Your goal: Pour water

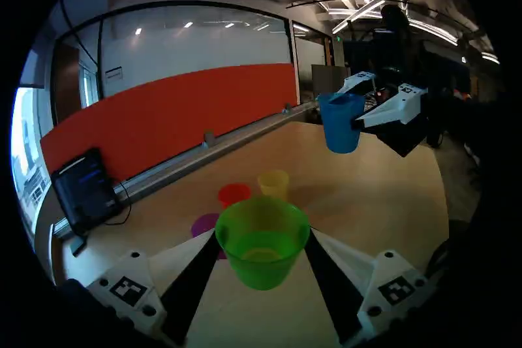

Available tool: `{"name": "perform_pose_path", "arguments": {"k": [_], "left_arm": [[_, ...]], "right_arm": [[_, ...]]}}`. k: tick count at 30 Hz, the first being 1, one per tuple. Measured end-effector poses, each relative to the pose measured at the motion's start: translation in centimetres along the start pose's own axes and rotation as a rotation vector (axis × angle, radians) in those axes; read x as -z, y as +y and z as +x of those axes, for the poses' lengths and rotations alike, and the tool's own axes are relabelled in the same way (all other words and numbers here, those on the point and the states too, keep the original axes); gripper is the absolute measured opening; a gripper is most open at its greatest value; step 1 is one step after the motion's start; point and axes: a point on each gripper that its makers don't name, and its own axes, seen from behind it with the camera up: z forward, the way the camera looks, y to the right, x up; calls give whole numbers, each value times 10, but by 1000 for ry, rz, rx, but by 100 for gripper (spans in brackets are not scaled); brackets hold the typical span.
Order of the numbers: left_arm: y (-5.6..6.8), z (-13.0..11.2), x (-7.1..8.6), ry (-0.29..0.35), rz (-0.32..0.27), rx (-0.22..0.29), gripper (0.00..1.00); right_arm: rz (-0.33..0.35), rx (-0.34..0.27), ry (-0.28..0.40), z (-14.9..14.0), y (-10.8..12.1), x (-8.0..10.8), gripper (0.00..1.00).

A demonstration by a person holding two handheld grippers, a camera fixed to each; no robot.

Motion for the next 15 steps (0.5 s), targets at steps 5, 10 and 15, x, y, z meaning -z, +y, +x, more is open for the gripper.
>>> {"name": "perform_pose_path", "arguments": {"k": [5, 10, 15], "left_arm": [[-1, -17, -5, -44, -9, 2, 87], [0, -35, -11, -96, -25, -3, 88], [3, -51, -17, -140, -44, -9, 88]], "right_arm": [[12, 7, -58, -24, -2, -9, 91], [28, 1, -106, -42, -4, -18, 91], [36, -5, -144, -60, -4, -26, 91]]}}
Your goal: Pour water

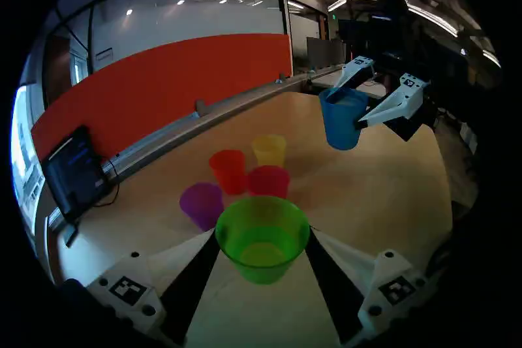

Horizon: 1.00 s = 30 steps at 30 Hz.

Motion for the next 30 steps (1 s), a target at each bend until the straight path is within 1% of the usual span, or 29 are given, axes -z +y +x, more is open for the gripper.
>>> {"name": "perform_pose_path", "arguments": {"k": [17, 24, 30], "left_arm": [[5, -39, -32, -117, -42, -9, 88], [9, -50, -42, -146, -60, -4, 89], [11, -55, -47, -152, -66, 1, 89]], "right_arm": [[20, -31, -118, -65, 0, -33, 91], [31, -34, -154, -84, -2, -43, 91], [33, -32, -180, -97, -3, -49, 91]]}}
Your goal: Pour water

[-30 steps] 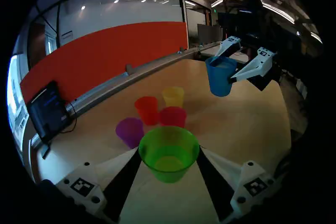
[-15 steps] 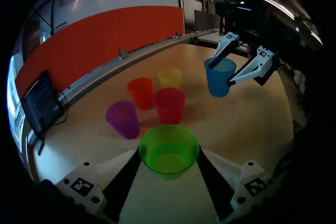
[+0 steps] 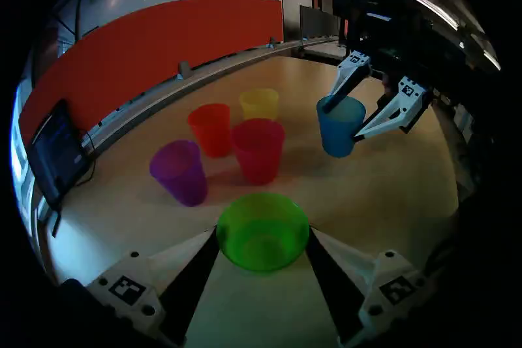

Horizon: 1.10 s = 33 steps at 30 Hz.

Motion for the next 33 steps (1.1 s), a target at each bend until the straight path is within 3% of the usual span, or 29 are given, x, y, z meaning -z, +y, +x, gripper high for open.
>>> {"name": "perform_pose_path", "arguments": {"k": [13, 18, 33], "left_arm": [[1, -11, -2, -7, -12, 26, 89], [-2, -15, 0, -13, -9, 51, 99], [5, -35, 12, -43, 6, 43, 99]], "right_arm": [[-6, -5, -26, -15, 0, -7, 91], [-9, -8, -30, -20, 0, -12, 91], [-22, -10, -40, -27, -1, -13, 91]]}}
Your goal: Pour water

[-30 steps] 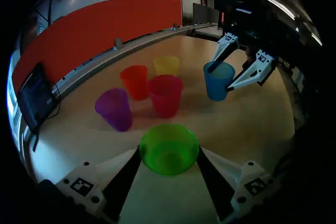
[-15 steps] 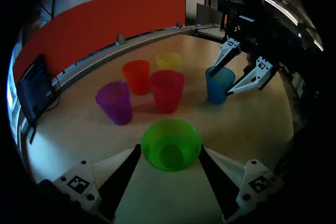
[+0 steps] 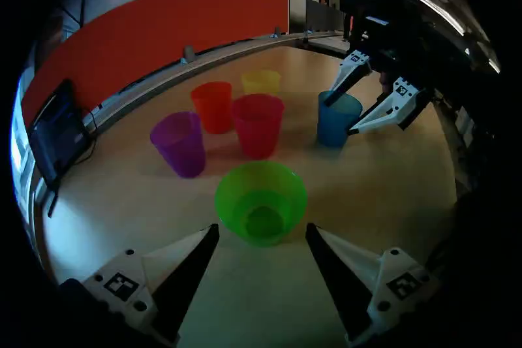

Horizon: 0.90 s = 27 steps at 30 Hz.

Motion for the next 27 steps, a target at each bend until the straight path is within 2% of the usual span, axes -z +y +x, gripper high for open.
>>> {"name": "perform_pose_path", "arguments": {"k": [2, 6, 12, 21, 27], "left_arm": [[0, -1, 3, 0, 2, 3, 99], [-1, -4, 8, -1, 13, 10, 99], [-1, -5, 20, 19, 27, 33, 99], [-2, -10, 42, 52, 88, 60, 99], [-2, -8, 61, 94, 154, 89, 99]], "right_arm": [[-3, 0, 0, -1, 0, 1, 92], [-5, -10, -4, -3, -1, 3, 100], [-14, -21, -4, -8, -5, 14, 100], [-77, -44, 21, -21, -5, 43, 100], [-137, -72, 60, -28, -4, 66, 100]]}}
